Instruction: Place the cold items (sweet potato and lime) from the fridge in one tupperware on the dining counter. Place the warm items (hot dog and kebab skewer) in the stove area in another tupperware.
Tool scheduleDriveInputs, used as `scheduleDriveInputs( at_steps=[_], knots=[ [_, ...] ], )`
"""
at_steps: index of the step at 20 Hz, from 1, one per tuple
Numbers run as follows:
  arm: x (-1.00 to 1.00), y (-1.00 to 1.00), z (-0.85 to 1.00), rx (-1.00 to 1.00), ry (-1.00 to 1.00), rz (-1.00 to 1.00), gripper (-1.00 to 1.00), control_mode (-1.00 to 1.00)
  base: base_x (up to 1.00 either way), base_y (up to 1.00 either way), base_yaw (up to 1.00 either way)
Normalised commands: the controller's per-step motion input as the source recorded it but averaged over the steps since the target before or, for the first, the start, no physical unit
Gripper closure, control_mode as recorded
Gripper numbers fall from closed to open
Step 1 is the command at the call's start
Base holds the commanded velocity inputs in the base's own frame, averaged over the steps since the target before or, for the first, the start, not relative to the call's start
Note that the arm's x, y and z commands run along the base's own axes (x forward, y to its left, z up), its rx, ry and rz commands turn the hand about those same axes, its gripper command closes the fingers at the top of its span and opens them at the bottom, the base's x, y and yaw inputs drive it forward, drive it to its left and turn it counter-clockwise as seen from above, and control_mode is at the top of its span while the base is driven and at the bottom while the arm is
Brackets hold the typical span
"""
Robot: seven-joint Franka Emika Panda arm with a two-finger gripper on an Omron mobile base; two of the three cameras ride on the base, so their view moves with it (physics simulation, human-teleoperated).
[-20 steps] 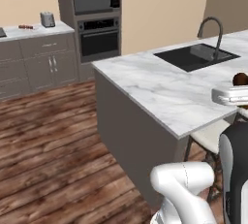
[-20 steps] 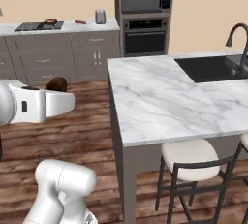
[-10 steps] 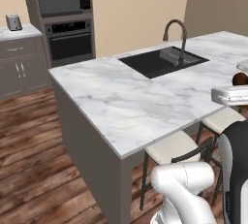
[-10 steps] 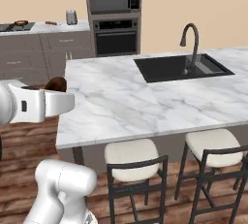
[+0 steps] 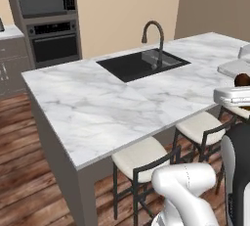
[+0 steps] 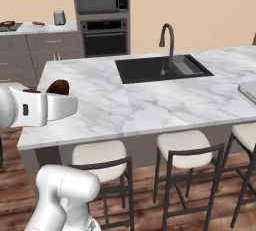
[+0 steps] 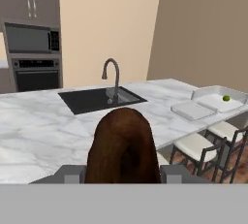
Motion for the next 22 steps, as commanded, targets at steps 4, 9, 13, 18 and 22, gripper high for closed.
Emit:
scheduleDriveInputs(
  at_steps=[4, 9, 13, 18, 22],
  knots=[
    [0.0, 0.0, 0.0, 0.0, 0.0, 0.0, 1.0, 1.0, 0.17, -1.0, -0.04],
    [0.0, 0.0, 0.0, 0.0, 0.0, 0.0, 1.0, 1.0, 0.24, -1.0, -0.02],
    [0.0, 0.0, 0.0, 0.0, 0.0, 0.0, 1.0, 1.0, 0.33, -1.0, -0.01],
    [0.0, 0.0, 0.0, 0.0, 0.0, 0.0, 1.0, 1.0, 0.27, -1.0, -0.01],
    [0.0, 0.0, 0.0, 0.0, 0.0, 0.0, 1.0, 1.0, -0.69, -1.0, 0.0]
  ],
)
